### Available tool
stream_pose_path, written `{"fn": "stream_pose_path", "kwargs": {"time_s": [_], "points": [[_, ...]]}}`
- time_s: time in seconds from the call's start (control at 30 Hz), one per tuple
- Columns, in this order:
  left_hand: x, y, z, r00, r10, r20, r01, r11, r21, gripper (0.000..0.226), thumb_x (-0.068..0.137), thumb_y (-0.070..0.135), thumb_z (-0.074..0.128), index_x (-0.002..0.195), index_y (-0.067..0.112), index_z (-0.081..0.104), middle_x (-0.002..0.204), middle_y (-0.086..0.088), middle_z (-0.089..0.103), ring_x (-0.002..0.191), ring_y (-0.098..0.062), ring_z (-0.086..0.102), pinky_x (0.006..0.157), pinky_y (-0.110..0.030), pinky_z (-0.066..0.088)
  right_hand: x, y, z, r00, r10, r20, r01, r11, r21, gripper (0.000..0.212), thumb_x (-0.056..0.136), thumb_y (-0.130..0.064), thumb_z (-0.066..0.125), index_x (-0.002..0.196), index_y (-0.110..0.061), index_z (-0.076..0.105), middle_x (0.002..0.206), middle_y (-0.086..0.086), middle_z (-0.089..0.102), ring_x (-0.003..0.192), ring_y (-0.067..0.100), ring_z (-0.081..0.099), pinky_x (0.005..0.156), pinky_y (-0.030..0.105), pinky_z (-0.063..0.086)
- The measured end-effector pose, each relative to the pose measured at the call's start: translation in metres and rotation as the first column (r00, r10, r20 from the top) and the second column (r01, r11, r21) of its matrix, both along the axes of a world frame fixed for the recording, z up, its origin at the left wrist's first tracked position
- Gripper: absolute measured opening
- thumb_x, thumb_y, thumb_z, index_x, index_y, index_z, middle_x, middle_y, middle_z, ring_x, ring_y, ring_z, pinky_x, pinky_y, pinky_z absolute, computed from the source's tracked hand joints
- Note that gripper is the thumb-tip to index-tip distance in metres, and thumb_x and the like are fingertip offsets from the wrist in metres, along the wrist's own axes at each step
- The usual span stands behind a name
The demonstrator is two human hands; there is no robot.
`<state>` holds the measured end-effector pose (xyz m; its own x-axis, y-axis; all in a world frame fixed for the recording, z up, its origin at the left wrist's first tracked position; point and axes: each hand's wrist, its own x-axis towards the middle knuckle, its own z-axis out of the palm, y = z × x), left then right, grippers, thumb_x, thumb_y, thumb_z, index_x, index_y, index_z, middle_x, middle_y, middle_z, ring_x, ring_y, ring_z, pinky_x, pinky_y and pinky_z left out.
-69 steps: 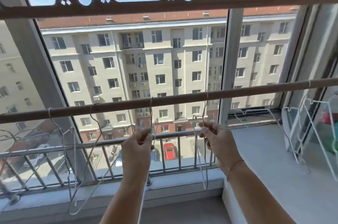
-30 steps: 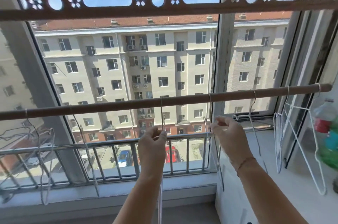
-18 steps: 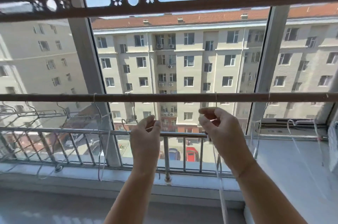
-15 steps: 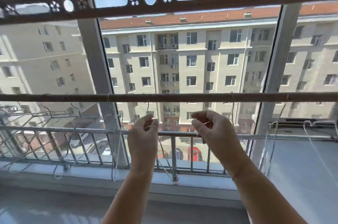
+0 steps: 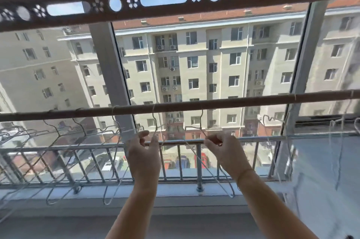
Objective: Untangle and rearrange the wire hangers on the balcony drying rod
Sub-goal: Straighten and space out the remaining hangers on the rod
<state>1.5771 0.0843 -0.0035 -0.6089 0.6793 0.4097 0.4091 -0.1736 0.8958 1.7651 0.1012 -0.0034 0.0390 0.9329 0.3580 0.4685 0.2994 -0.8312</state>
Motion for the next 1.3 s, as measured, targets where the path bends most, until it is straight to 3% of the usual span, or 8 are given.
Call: {"fn": "stream_pose_path", "kwargs": {"time_s": [0.1, 0.3, 0.43, 0.63, 0.8, 0.97, 1.13, 1.3], "points": [[-0.011, 0.007, -0.005, 0.998, -0.061, -0.001, 0.061, 0.996, -0.07, 0.026, 0.086, 0.025, 0.064, 0.109, 0.014, 0.061, 0.106, -0.008, 0.065, 0.104, -0.025, 0.059, 0.091, -0.043, 0.05, -0.007, 0.001, -0.004, 1.0, -0.012, -0.01, 0.012, 1.0, -0.024, 0.016, 0.087, -0.021, 0.062, 0.084, -0.008, 0.069, 0.073, 0.002, 0.067, 0.066, 0.01, 0.06, 0.063, 0.017, 0.046], [-0.01, 0.014, -0.013, 0.973, -0.204, 0.112, 0.214, 0.972, -0.093, 0.007, 0.088, 0.021, 0.062, 0.088, 0.025, 0.068, 0.073, 0.004, 0.071, 0.073, -0.018, 0.068, 0.069, -0.033, 0.053, 0.005, 0.002, -0.003, 0.991, -0.098, -0.088, 0.096, 0.995, -0.02, 0.016, 0.087, -0.022, 0.063, 0.08, -0.009, 0.07, 0.06, -0.004, 0.064, 0.057, 0.006, 0.06, 0.053, 0.007, 0.042], [0.005, 0.018, -0.014, 0.953, -0.257, 0.163, 0.272, 0.959, -0.08, 0.009, 0.088, 0.017, 0.062, 0.092, 0.018, 0.07, 0.071, 0.002, 0.071, 0.06, -0.014, 0.062, 0.06, -0.033, 0.051, 0.032, 0.005, -0.002, 0.976, -0.19, -0.105, 0.188, 0.982, -0.023, 0.018, 0.087, -0.023, 0.062, 0.08, -0.009, 0.069, 0.059, -0.002, 0.063, 0.054, 0.005, 0.056, 0.054, 0.014, 0.04], [0.044, 0.021, -0.006, 0.938, -0.316, 0.14, 0.327, 0.943, -0.056, 0.009, 0.087, 0.017, 0.063, 0.088, 0.018, 0.072, 0.063, 0.008, 0.07, 0.049, 0.001, 0.061, 0.046, -0.009, 0.044, 0.068, 0.009, 0.002, 0.955, -0.272, -0.121, 0.272, 0.962, -0.02, 0.017, 0.087, -0.023, 0.063, 0.079, -0.01, 0.07, 0.058, -0.001, 0.062, 0.053, 0.005, 0.055, 0.055, 0.018, 0.04], [0.075, 0.023, -0.001, 0.868, -0.432, 0.246, 0.454, 0.89, -0.04, 0.011, 0.087, 0.011, 0.062, 0.084, 0.019, 0.068, 0.065, 0.0, 0.072, 0.05, -0.009, 0.062, 0.051, -0.022, 0.05, 0.085, 0.011, 0.001, 0.95, -0.294, -0.108, 0.295, 0.955, -0.003, 0.017, 0.088, -0.023, 0.062, 0.081, -0.009, 0.07, 0.057, -0.003, 0.061, 0.049, 0.002, 0.052, 0.046, 0.006, 0.039], [0.091, 0.024, 0.002, 0.854, -0.453, 0.256, 0.475, 0.879, -0.028, 0.017, 0.088, 0.009, 0.061, 0.079, 0.023, 0.065, 0.069, -0.006, 0.072, 0.045, -0.004, 0.061, 0.045, -0.014, 0.049, 0.09, 0.012, 0.001, 0.957, -0.275, -0.095, 0.275, 0.961, -0.017, 0.015, 0.087, -0.021, 0.062, 0.083, -0.009, 0.07, 0.059, -0.005, 0.061, 0.054, 0.003, 0.055, 0.047, 0.003, 0.038], [0.1, 0.025, 0.004, 0.842, -0.467, 0.27, 0.498, 0.866, -0.057, 0.011, 0.088, 0.011, 0.062, 0.083, 0.021, 0.064, 0.07, -0.005, 0.072, 0.046, -0.005, 0.062, 0.049, -0.019, 0.051, 0.09, 0.012, 0.003, 0.956, -0.271, -0.11, 0.27, 0.962, -0.031, 0.017, 0.087, -0.021, 0.062, 0.075, -0.01, 0.068, 0.058, 0.002, 0.063, 0.049, 0.006, 0.05, 0.054, 0.019, 0.041], [0.101, 0.026, 0.002, 0.856, -0.434, 0.282, 0.47, 0.88, -0.07, 0.008, 0.087, 0.013, 0.063, 0.094, 0.012, 0.068, 0.071, -0.007, 0.073, 0.054, -0.011, 0.066, 0.059, -0.028, 0.056, 0.091, 0.011, 0.002, 0.959, -0.259, -0.113, 0.254, 0.966, -0.057, 0.018, 0.088, -0.021, 0.061, 0.08, -0.008, 0.069, 0.062, 0.001, 0.065, 0.054, 0.009, 0.054, 0.059, 0.023, 0.044]]}}
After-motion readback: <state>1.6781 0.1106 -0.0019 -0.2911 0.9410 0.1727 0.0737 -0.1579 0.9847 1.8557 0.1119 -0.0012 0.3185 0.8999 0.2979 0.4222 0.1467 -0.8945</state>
